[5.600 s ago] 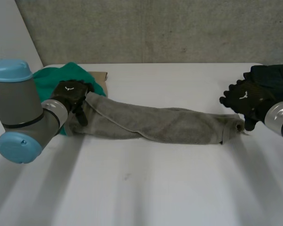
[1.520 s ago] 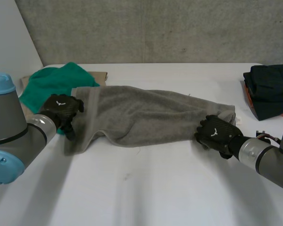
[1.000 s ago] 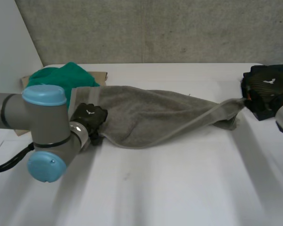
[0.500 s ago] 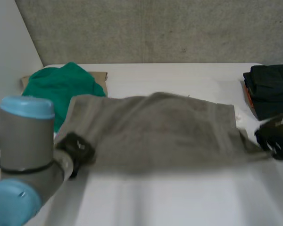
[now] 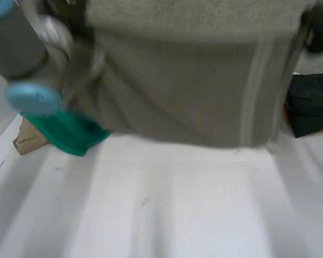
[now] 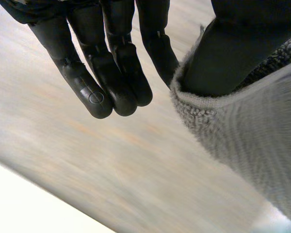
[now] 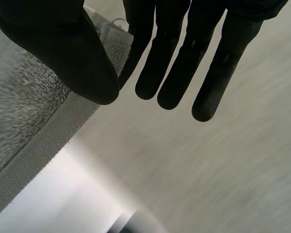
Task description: Fold the laundry.
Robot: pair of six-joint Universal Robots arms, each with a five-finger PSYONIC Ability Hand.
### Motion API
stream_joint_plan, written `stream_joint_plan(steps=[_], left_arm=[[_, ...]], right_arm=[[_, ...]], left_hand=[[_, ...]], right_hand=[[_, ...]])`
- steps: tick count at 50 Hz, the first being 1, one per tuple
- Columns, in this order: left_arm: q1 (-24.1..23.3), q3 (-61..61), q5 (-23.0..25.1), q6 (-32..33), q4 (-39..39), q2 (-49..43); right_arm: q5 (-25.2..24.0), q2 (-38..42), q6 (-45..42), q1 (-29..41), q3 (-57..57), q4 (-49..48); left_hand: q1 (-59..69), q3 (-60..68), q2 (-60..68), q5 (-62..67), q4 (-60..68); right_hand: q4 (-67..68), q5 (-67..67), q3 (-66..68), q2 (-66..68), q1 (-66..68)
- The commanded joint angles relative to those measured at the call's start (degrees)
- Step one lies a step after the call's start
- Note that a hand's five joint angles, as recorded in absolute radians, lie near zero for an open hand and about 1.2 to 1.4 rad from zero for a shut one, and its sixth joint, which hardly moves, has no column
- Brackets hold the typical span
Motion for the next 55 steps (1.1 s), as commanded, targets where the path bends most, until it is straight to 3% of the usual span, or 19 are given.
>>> stream_joint_plan(steps=[1, 6, 13, 26, 31, 33, 35, 40, 51, 55], left_arm=[[1.3, 8.3, 1.1, -4.3, 12.9, 2.4], [2.2, 4.9, 0.9, -4.8, 9.8, 3.1], [3.4, -9.9, 2.0, -6.6, 4.0, 5.9], [6.5, -40.8, 10.7, -7.3, 4.6, 3.6], [7.4, -43.4, 12.8, -5.6, 6.7, -1.1], [7.7, -43.1, 12.6, -5.2, 7.3, -2.3], [8.1, -42.5, 11.8, -4.3, 7.9, -3.4], [8.6, -40.9, 10.2, -3.8, 9.5, -5.2], [10.3, -41.4, 9.3, -3.9, 10.2, -4.8], [11.6, -41.0, 10.0, -4.2, 11.2, -4.9]], right_arm=[[7.0, -4.7, 14.3, -0.3, -1.4, -19.7], [4.8, -4.4, 13.7, -0.1, -1.6, -13.7], [0.9, -3.6, 12.0, 0.0, 2.0, -6.5], [-6.7, 0.7, 3.4, -2.4, 23.5, -1.8], [-7.3, 3.5, -1.2, -3.8, 28.1, -1.5], [-7.4, 3.8, -2.1, -3.9, 28.8, -1.4], [-7.4, 3.9, -2.7, -4.1, 29.2, -1.2], [-7.4, 3.9, -2.7, -4.6, 29.2, -1.2], [-7.3, 3.9, -2.7, -5.4, 28.9, -1.3], [-7.3, 3.8, -2.4, -5.4, 28.8, -1.2]], left_hand=[[13.9, 12.0, 11.6, 13.4, 11.6], [13.9, 12.0, 11.6, 13.4, 11.6], [13.9, 12.0, 11.6, 13.4, 11.6], [13.9, 12.0, 11.6, 13.4, 11.6], [2.0, 0.1, -0.3, 1.5, -0.3], [-3.3, -5.1, -5.5, -3.7, -5.5], [-16.9, -18.7, -19.1, -17.3, -19.2], [-26.3, -28.2, -28.6, -26.7, -28.6], [-33.4, -35.3, -35.7, -33.8, -35.7], [-26.2, -28.1, -28.5, -26.6, -28.5]], right_hand=[[11.5, 12.3, 11.9, 12.8, 15.0], [11.5, 12.3, 11.9, 12.8, 15.0], [11.5, 12.3, 11.9, 12.8, 15.0], [11.5, 12.3, 11.9, 12.8, 15.0], [11.5, 12.3, 11.9, 12.8, 15.0], [11.5, 12.3, 11.9, 12.8, 15.0], [11.5, 12.3, 11.9, 12.8, 15.0], [11.5, 12.3, 11.9, 12.8, 15.0], [11.5, 12.3, 11.9, 12.8, 15.0], [11.5, 12.3, 11.9, 12.8, 15.0]])
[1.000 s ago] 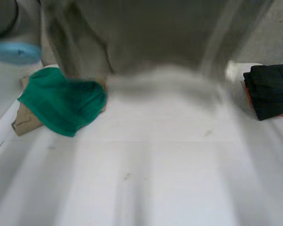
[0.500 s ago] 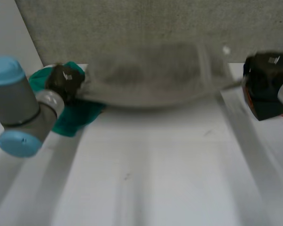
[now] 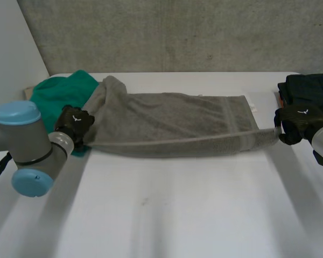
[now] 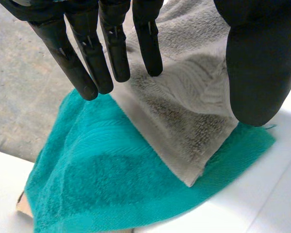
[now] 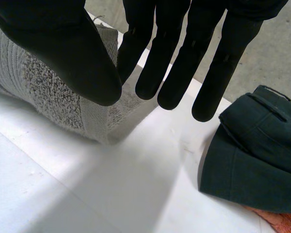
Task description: Fold the laundry.
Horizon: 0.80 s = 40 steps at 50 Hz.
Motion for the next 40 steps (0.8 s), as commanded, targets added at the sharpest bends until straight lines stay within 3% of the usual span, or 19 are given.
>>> stream_joint_plan(steps=[1, 8, 13, 26, 40], left_arm=[[1.8, 0.4, 1.0, -0.5, 1.3, 0.1], [1.9, 1.3, 7.2, -3.4, -1.7, -0.4], [2.7, 2.6, 8.1, -5.5, -5.3, -0.6], [3.2, 8.3, 9.0, -13.8, -11.9, -3.0], [0.6, 7.5, 6.1, -12.3, -13.6, -3.1]], right_arm=[[0.0, 0.0, 0.2, -0.2, -0.1, 0.0], [0.0, -0.5, -0.1, -0.1, 0.1, 0.1], [-0.1, -0.5, -0.1, -0.4, -0.4, 0.1], [0.6, -0.3, -0.1, -1.6, -1.7, 2.1], [2.2, 0.1, -0.4, -1.5, -2.2, 2.2]], left_hand=[[11.0, 10.9, 11.1, 12.0, 11.7], [22.4, 22.4, 22.6, 23.4, 23.1], [22.6, 22.5, 22.7, 23.6, 23.3], [6.3, 6.2, 6.4, 7.3, 7.0], [-1.5, -1.5, -1.3, -0.4, -0.7]], right_hand=[[11.4, 12.0, 11.8, 12.8, 15.0], [11.4, 12.0, 11.8, 12.8, 15.0], [11.4, 12.0, 11.8, 12.8, 15.0], [11.4, 12.0, 11.8, 12.8, 15.0], [11.4, 12.0, 11.8, 12.8, 15.0]])
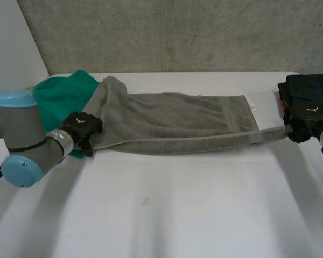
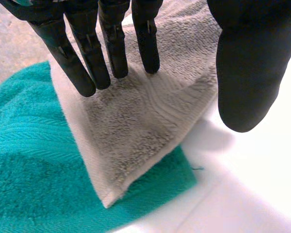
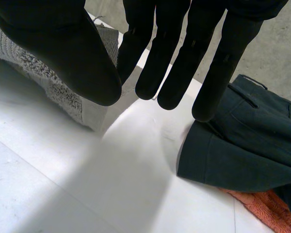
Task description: Fold the laundry.
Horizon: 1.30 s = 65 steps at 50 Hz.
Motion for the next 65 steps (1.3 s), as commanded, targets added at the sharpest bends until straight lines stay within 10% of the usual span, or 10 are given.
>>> stream_joint_plan(steps=[1, 9, 16, 27, 41, 57, 65], left_arm=[[-0.9, -0.8, -2.3, 2.1, 1.2, 0.0], [-0.6, -0.1, -5.3, 6.6, 7.0, -1.8], [-1.4, 0.9, -6.0, 10.1, 9.8, -2.8], [-0.9, -1.7, -6.8, 11.1, 1.4, 0.9], [-3.0, -24.9, -11.0, 14.6, -28.9, 27.7], [-5.2, -4.2, -12.7, 14.0, -18.5, 17.1], [-5.6, 14.0, -13.5, 14.3, -16.1, 2.6]], right_arm=[[0.1, 0.2, -0.1, 0.0, -0.5, 0.0], [0.0, 0.4, -0.1, -0.1, -0.4, 0.1], [0.0, 0.3, -0.1, 0.0, -0.2, 0.3], [-2.1, -1.7, -4.2, -0.6, -1.7, 8.0], [-1.5, -6.6, -53.9, -12.0, -0.3, 53.1], [-3.5, -1.2, -28.0, -3.4, -4.3, 26.8], [3.5, 7.0, -17.2, 0.6, -12.7, 14.9]], left_hand=[[2.1, 2.2, 2.2, 3.0, 2.8], [12.8, 12.9, 12.9, 13.7, 13.5], [52.0, 52.1, 52.1, 52.9, 52.7], [52.0, 52.1, 52.1, 52.9, 52.7], [52.0, 52.1, 52.1, 52.9, 52.7], [52.0, 52.1, 52.1, 52.9, 52.7], [52.0, 52.1, 52.1, 52.9, 52.7]], right_hand=[[11.4, 12.0, 11.8, 12.8, 15.0], [11.4, 12.0, 11.8, 12.8, 15.0], [11.4, 12.0, 11.8, 12.8, 15.0], [11.4, 12.0, 11.8, 12.8, 15.0], [11.4, 12.0, 11.8, 12.8, 15.0], [11.4, 12.0, 11.8, 12.8, 15.0], [11.4, 12.0, 11.8, 12.8, 15.0]])
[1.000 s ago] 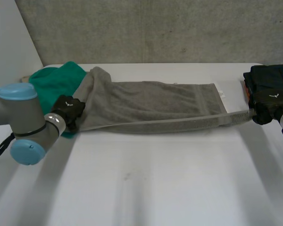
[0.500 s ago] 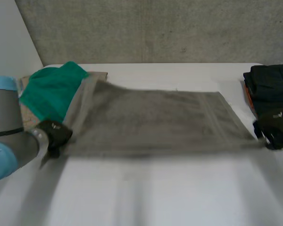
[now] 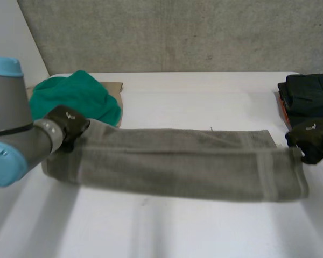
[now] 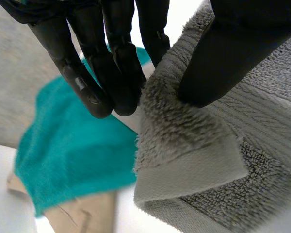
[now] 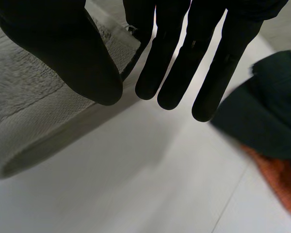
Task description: Fold the laundry.
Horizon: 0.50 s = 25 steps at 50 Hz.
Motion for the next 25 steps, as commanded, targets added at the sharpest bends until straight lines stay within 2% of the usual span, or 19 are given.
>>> stream_joint_plan(steps=[1, 11, 15, 18, 19, 20, 21, 22, 25], left_arm=[[-0.5, 15.8, -0.8, 0.2, 1.3, -12.5], [-2.1, 30.3, -1.7, 0.5, -2.4, -22.6], [-3.4, 33.5, -1.1, 0.7, -0.6, -24.9], [-3.7, 34.7, -1.3, 0.9, 1.9, -26.3], [-3.8, 35.1, -1.4, 1.2, 3.5, -26.9], [-3.9, 35.2, -1.6, 1.4, 4.2, -27.1], [-3.9, 35.2, -2.0, 1.6, 4.9, -27.1], [-4.1, 35.1, -2.7, 2.0, 5.5, -27.1], [-4.3, 33.7, -4.4, 1.9, 5.8, -25.0]], right_arm=[[6.3, 7.3, 7.9, 3.6, -7.7, -8.9], [9.0, 15.3, 10.5, 6.7, -16.9, -13.4], [11.3, 18.5, 10.6, 7.9, -20.1, -15.6], [12.6, 19.9, 10.5, 8.5, -21.7, -16.7], [13.7, 21.1, 10.5, 8.7, -23.0, -17.1], [14.2, 21.8, 10.5, 9.0, -23.8, -17.2], [14.9, 22.3, 10.4, 9.3, -24.7, -17.2], [16.6, 23.2, 10.7, 10.0, -26.1, -16.9], [18.8, 22.4, 12.0, 10.2, -27.2, -15.3]], left_hand=[[15.3, 12.1, 11.7, 13.0, 11.6], [15.3, 12.1, 11.7, 13.0, 11.6], [15.3, 12.1, 11.7, 13.0, 11.6], [5.1, 1.9, 1.5, 2.9, 1.4], [-17.5, -20.6, -21.1, -19.7, -21.1], [-34.8, -38.0, -38.4, -37.1, -38.5], [-54.7, -57.9, -58.3, -57.0, -58.4], [-54.7, -57.9, -58.3, -57.0, -58.4], [-54.7, -57.9, -58.3, -57.0, -58.4]], right_hand=[[11.4, 11.7, 11.8, 12.8, 15.0], [11.4, 11.7, 11.8, 12.8, 15.0], [11.4, 11.7, 11.8, 12.8, 15.0], [11.4, 11.7, 11.8, 12.8, 15.0], [11.4, 11.7, 11.8, 12.8, 15.0], [-0.9, -0.6, -0.5, 0.5, 2.6], [-28.7, -28.4, -28.3, -27.3, -25.2], [-58.6, -58.3, -58.2, -57.2, -55.0], [-58.6, -58.3, -58.2, -57.2, -55.0]])
